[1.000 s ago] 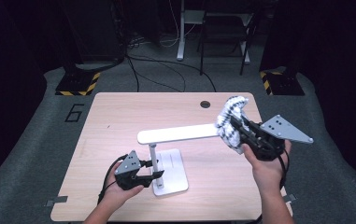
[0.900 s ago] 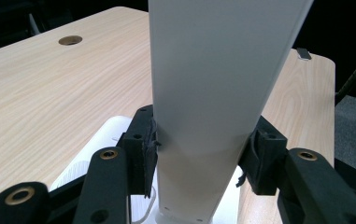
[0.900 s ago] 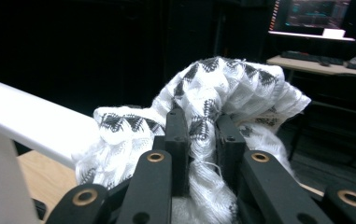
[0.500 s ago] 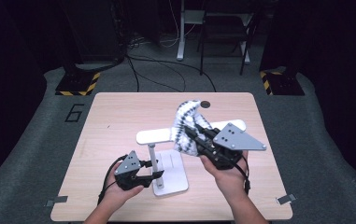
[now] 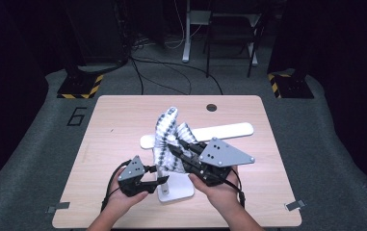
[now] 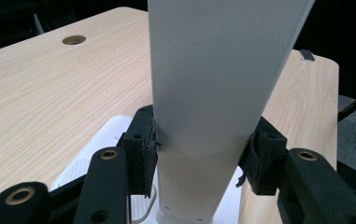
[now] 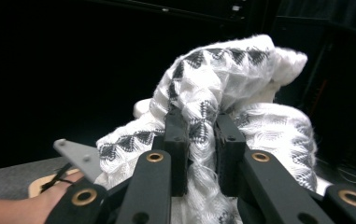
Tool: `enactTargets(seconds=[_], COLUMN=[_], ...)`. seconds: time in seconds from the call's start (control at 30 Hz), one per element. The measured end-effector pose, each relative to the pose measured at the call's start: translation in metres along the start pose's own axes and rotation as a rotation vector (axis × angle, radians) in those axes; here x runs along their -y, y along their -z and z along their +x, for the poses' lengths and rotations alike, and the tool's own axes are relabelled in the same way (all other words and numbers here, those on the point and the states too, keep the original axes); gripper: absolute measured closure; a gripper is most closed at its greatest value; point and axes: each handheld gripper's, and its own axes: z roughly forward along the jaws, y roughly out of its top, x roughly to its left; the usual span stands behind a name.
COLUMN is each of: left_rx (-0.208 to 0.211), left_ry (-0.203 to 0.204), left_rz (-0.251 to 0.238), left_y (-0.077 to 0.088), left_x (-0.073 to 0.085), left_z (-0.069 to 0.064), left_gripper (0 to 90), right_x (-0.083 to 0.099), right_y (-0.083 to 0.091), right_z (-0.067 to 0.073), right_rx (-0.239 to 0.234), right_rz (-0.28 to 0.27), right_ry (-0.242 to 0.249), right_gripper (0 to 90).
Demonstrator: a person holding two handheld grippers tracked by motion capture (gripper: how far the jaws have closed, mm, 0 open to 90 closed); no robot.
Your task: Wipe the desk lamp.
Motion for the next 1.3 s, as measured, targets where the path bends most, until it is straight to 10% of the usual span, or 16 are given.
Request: enactTargets(seconds=[0.3,0.77,0.93,1.3], left_rx=[0.007,0.011,0.013,0.009], left_ry=[0.0,-0.01,-0.009,-0.015], left_rz=[0.004,0.018,0.014,0.01], left_y=[0.0,0.0,0.0,0.0], left_x=[0.0,0.0,0.001,0.001], left_z=[0.001,0.0,0.0,0.001], left_gripper=[52.6,52.7,52.6,52.6], right_x=[0.004,0.007,0.017,0.03], right_y=[0.003,0.043,0.07,0.102], right_z=[0.003,-0.052,-0.078,-0.097], right_rx=[-0.015,0.199,0.271,0.369], right_rz=[0.004,0.007,-0.008,-0.048], right_ry=[-0.001,-0.057,-0.151,-0.207], right_gripper=[78.1,78.1,78.1,78.1])
